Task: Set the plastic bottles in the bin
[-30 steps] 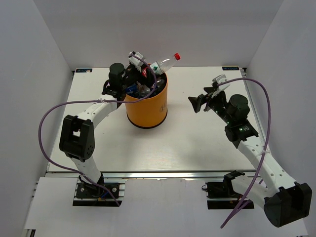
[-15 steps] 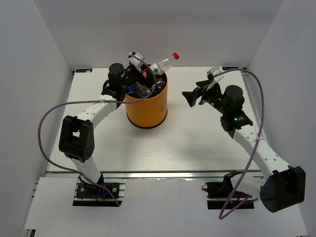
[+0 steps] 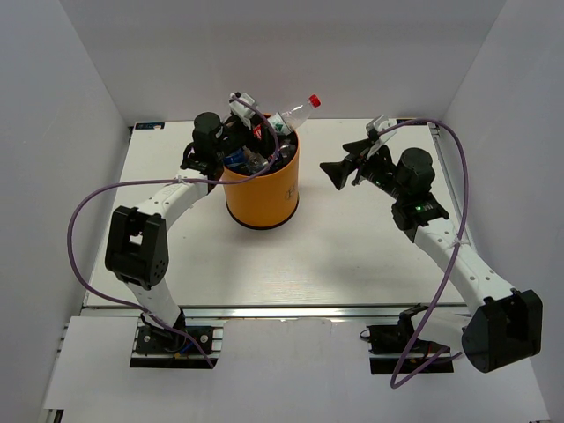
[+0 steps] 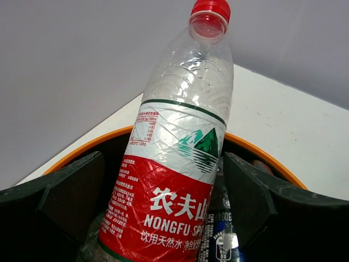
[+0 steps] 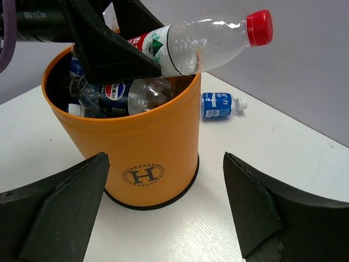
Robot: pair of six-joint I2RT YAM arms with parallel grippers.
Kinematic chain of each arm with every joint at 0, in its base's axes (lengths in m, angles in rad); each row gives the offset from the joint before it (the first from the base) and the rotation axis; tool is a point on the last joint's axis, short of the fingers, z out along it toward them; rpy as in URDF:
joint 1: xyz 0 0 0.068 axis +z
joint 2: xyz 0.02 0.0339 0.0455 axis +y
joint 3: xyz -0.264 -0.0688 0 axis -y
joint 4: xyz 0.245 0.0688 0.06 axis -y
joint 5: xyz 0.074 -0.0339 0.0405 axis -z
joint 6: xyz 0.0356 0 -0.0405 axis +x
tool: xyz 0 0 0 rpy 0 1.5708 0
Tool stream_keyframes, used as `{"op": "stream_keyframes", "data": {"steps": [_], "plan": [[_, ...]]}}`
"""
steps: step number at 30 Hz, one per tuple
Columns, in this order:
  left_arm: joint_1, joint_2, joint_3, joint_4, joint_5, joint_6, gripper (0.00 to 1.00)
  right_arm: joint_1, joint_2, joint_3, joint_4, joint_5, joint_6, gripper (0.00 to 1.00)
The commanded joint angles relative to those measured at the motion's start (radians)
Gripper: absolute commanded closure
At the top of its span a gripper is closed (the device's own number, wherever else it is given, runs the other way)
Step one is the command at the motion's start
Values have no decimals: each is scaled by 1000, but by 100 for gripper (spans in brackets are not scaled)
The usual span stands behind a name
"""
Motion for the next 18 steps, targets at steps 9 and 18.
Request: {"op": "stream_keyframes", "data": {"steps": [9, 18], "plan": [[13, -97, 2, -7, 31, -46, 2, -3, -6, 54, 21, -30, -5, 11], [13, -146, 11, 36, -41, -86, 2, -3, -5, 61, 17, -13, 7, 11]]}}
